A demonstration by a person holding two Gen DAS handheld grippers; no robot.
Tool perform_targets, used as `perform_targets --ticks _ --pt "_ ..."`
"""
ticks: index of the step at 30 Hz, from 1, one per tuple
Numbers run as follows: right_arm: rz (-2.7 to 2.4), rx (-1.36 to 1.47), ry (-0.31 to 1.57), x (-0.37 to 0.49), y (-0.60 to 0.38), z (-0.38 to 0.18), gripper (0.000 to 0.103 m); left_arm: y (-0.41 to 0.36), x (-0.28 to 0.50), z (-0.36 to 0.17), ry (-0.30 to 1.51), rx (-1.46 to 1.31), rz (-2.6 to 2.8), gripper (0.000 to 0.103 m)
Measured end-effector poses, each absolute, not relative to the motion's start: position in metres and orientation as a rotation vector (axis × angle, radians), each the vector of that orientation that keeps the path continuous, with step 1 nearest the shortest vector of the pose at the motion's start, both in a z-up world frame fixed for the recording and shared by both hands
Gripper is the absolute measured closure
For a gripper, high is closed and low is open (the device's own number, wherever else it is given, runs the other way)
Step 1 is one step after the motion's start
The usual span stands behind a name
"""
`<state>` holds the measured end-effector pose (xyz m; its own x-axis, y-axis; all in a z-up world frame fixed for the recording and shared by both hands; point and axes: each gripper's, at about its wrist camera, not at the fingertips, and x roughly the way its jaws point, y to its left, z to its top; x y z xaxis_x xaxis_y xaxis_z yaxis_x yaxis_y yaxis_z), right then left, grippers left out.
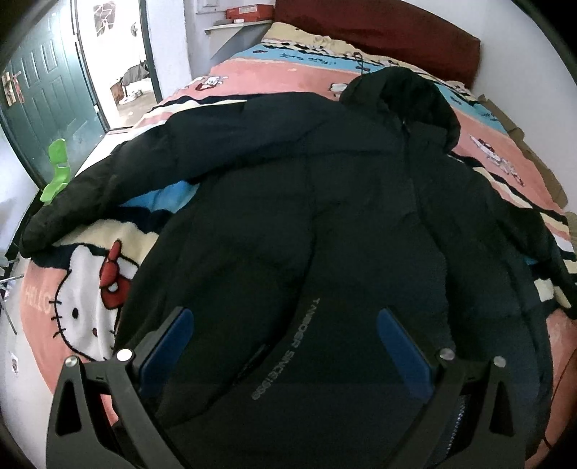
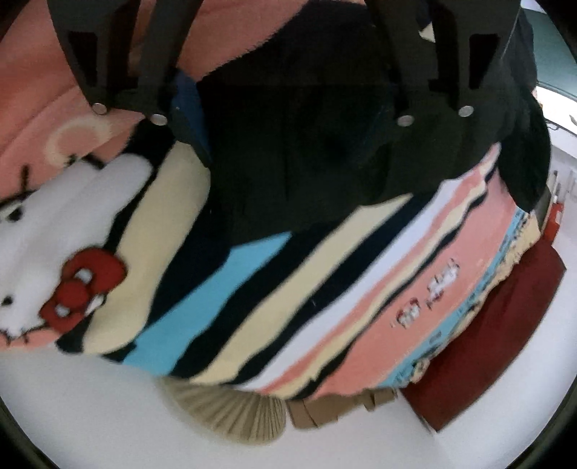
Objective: Fold large clothes
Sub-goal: 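Reach the right tool to the sleeve cuff nearest it and grasp, then carry the sleeve across the jacket body with the right tool, release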
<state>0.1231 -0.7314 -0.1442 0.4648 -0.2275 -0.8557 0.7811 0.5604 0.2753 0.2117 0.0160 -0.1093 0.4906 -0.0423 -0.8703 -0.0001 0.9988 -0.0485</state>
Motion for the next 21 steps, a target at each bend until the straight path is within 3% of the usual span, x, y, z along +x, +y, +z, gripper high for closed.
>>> perform_targets --ticks 2,4,7,10,21 --pt "-0.688 0.746 0.884 0.124 -0.731 -0.152 0.037 0.016 0.212 -0.108 1.054 -0.038 -0.025 0.001" --pt "-0.679 0.753 0.886 0.124 -0.729 -0.156 0.063 0.016 0.212 -0.107 1.048 -0.035 -0.027 0.001" --pt "-0.658 0.718 0.874 0.125 -0.722 -0.146 0.083 0.017 0.209 -0.104 1.030 -0.027 -0.027 0.001" --pt "-0.639 0.662 0.850 0.129 -0.711 -0.128 0.088 0.020 0.206 -0.098 0.996 -0.019 -0.012 0.001" --pt "-0.453 0.556 0.699 0.166 -0.630 -0.028 0.091 0.048 0.197 -0.065 0.900 -0.017 0.000 0.001"
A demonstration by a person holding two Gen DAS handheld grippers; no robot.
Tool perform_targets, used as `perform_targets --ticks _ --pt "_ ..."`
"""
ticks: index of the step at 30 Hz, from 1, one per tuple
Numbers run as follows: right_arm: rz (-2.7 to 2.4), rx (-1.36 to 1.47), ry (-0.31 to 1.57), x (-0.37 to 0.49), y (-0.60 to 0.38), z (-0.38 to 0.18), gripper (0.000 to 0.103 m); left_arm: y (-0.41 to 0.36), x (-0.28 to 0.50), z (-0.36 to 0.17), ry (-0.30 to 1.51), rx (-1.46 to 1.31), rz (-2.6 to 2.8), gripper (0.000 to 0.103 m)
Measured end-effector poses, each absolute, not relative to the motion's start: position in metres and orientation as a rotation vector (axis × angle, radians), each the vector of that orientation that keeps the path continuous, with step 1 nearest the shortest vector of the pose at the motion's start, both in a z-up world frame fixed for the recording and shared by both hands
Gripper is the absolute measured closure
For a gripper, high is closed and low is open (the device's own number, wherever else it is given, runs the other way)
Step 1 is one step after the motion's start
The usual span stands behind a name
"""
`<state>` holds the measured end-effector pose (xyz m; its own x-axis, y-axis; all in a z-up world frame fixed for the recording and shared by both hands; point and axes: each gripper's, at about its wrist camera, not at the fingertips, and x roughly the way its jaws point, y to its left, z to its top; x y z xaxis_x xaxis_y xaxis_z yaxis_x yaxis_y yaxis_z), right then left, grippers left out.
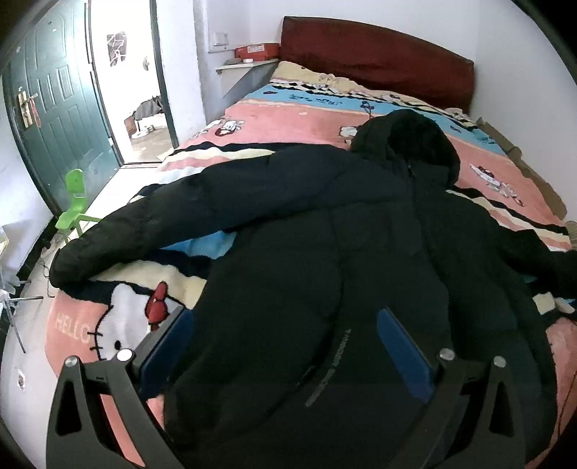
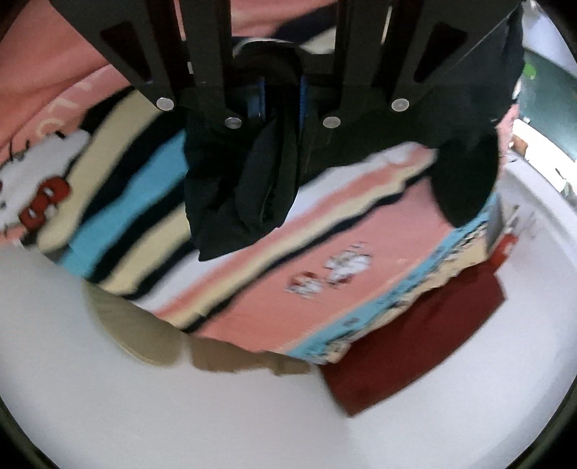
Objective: Fold large clothes
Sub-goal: 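Carry the sleeve across the jacket body with the right tool, release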
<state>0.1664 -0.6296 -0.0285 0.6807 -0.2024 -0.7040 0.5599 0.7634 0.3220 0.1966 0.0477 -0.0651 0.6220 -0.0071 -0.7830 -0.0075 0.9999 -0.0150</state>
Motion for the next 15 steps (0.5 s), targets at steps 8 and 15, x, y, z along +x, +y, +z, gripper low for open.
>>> perform_targets --ticks 8,15 --pt "-0.200 0.488 0.657 0.233 -0.511 0.027 0.092 0.075 0.190 -0.055 0.895 -0.041 -0.014 0.001" --pt "0.004 0.458 0.665 0.291 -0.398 0.036 0.092 0.106 0.184 -0.054 0.895 -0.046 -0.003 0.001"
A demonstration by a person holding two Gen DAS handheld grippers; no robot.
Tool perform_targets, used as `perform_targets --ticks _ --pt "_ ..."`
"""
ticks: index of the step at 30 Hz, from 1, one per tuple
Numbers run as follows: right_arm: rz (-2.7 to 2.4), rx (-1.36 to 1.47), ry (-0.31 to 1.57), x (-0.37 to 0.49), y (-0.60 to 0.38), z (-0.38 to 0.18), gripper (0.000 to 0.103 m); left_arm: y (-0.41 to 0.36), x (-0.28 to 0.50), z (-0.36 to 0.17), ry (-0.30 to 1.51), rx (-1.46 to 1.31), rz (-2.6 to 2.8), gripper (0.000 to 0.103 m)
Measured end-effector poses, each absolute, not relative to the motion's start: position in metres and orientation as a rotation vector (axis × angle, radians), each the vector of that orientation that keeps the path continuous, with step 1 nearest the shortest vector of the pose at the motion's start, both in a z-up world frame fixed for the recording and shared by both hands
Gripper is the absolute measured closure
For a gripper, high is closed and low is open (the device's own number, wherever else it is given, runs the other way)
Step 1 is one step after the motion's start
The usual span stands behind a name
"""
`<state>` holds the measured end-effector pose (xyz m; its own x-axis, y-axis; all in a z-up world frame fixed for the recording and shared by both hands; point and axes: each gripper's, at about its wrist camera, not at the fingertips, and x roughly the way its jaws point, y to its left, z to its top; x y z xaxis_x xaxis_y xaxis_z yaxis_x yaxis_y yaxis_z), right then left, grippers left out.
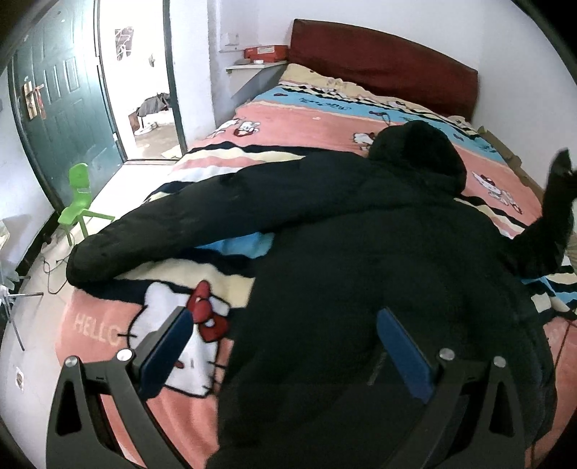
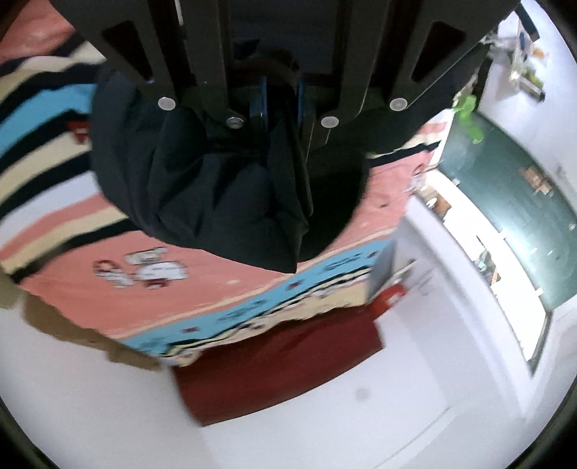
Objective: Fold large clothes
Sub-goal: 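Carry the sleeve across the jacket body with the right tool, release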
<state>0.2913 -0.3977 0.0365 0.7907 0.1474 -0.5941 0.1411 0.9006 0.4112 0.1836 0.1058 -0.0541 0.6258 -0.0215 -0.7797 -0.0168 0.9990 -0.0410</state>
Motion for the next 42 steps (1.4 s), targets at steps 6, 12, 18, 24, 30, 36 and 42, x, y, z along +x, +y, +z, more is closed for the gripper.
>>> perform_targets --ticks 6,12,18,24,30,36,42 --pt "0.149 0.440 0.703 0.332 -0.306 0.028 0.092 0.126 0.181 -0.055 0.883 -0.052 0.030 0.000" --pt "0.267 0.404 0.797 0.357 -0.215 -0.011 0.092 0.143 0.182 -0.052 0.847 -0.068 0.071 0.001" --pt "0.256 0.281 0.929 0.369 -0.149 -0.069 0.091 0.159 0.190 -0.056 0.805 -0.090 0.118 0.000" --pt "0.217 0.230 1.002 0.379 -0.128 -0.108 0.091 0.162 0.198 -0.056 0.770 -0.046 0.122 0.000" --pt "0.186 0.128 1.076 0.374 -0.104 -0.129 0.076 0.177 0.216 -0.045 0.739 -0.085 0.131 0.000" --pt "0.160 0.144 1.043 0.356 -0.103 -0.115 0.039 0.184 0.227 -0.037 0.691 -0.093 0.143 0.000" --pt "0.125 0.151 0.983 0.326 -0.118 -0.082 0.030 0.181 0.237 -0.035 0.678 -0.101 0.136 0.000"
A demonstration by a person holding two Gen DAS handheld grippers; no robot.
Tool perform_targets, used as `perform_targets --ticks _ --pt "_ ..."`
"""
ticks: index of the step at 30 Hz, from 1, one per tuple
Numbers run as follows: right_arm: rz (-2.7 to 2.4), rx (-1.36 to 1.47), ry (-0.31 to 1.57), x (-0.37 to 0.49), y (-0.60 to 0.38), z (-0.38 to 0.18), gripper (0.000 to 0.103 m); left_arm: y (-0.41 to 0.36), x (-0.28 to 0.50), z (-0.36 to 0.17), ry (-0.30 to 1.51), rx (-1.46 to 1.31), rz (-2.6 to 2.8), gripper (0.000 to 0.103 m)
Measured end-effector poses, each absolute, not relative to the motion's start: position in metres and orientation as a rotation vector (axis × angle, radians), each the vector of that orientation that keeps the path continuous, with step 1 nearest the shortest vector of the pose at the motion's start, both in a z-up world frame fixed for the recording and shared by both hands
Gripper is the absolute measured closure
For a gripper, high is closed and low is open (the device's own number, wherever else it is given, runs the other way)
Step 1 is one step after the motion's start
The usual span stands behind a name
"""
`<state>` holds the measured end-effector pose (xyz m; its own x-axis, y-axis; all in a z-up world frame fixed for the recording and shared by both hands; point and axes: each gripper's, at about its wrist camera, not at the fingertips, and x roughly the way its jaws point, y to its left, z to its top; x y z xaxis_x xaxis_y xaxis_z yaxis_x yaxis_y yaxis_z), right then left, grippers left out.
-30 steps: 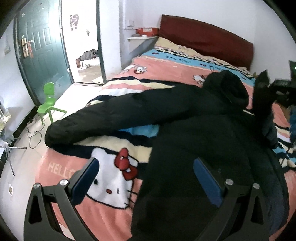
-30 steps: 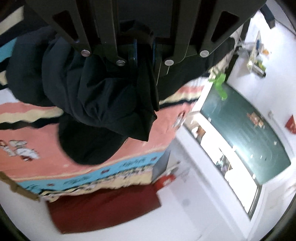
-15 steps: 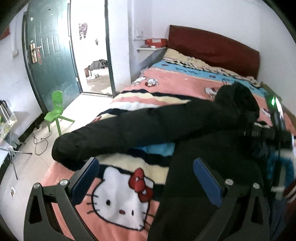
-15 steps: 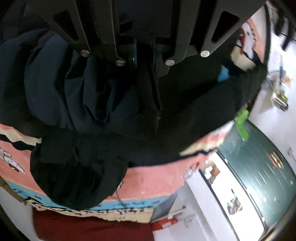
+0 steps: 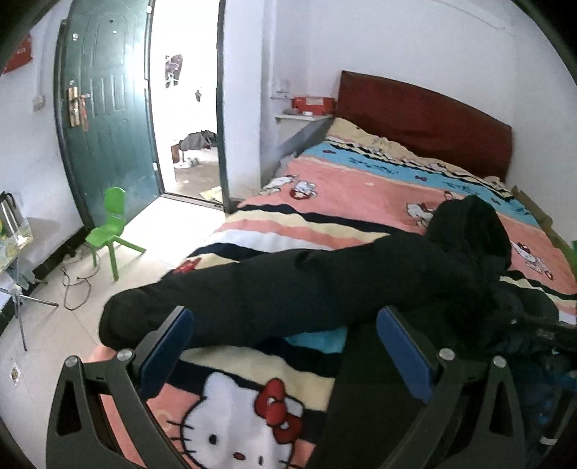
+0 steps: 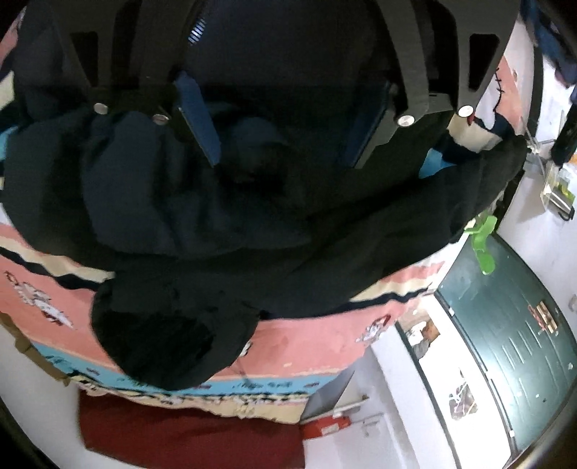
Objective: Fold large clothes
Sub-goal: 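Carry the sleeve across the jacket body with the right tool, release, then move the left tool to the other outstretched sleeve cuff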
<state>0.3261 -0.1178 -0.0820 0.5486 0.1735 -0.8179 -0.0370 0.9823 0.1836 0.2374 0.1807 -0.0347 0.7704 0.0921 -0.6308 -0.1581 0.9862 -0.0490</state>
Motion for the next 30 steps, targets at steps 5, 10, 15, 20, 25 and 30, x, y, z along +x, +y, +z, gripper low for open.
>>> perform_targets --ticks 5,10,15,20,25,30 --pt "0.109 0.157 0.927 0.303 -0.153 -0.052 0.030 0.156 0.246 -0.039 0.712 -0.105 0.059 0.001" --pt "0.072 0.169 0.880 0.285 -0.215 -0.030 0.029 0.099 0.263 -0.036 0.725 -0.046 -0.012 0.000" --pt "-0.031 0.135 0.875 0.287 -0.284 -0.037 0.029 0.025 0.297 -0.040 0.754 0.052 -0.091 0.000" --pt "-0.158 0.163 0.894 0.305 -0.357 -0.069 0.030 -0.061 0.338 -0.058 0.808 0.131 -0.154 0.000" --pt "-0.173 0.150 0.917 0.337 -0.381 -0.103 0.032 -0.123 0.372 -0.088 0.857 0.180 -0.183 0.000" --pt "-0.134 0.147 0.923 0.355 -0.380 -0.131 0.032 -0.141 0.401 -0.133 0.933 0.231 -0.115 0.000"
